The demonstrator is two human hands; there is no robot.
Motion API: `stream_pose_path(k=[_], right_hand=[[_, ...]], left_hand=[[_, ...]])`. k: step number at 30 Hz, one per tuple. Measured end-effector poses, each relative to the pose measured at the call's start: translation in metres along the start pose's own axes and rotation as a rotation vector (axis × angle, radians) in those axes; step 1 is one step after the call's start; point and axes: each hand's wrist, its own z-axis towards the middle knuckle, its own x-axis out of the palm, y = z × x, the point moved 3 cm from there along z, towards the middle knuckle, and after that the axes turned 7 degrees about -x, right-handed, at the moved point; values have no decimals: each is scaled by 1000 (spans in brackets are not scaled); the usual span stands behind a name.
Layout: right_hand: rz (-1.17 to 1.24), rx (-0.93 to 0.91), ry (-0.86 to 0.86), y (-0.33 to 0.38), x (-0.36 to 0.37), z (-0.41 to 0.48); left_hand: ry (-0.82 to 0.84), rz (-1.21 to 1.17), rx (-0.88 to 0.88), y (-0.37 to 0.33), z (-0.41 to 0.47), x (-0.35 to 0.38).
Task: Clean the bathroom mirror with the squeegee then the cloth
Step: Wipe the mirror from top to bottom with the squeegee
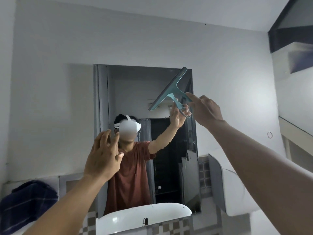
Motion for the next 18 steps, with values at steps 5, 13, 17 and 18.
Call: stream_pose_path(k=[5,13,17,18], right_hand=[[5,25,-17,5,-5,0],[79,152,-5,17,-2,-10],[149,204,21,29,8,-21],[166,213,32,32,9,-25]], left_hand=[[15,5,-3,0,1,-1],[12,12,4,0,2,-3],[3,11,19,1,2,-4],[1,6,21,1,2,-5]])
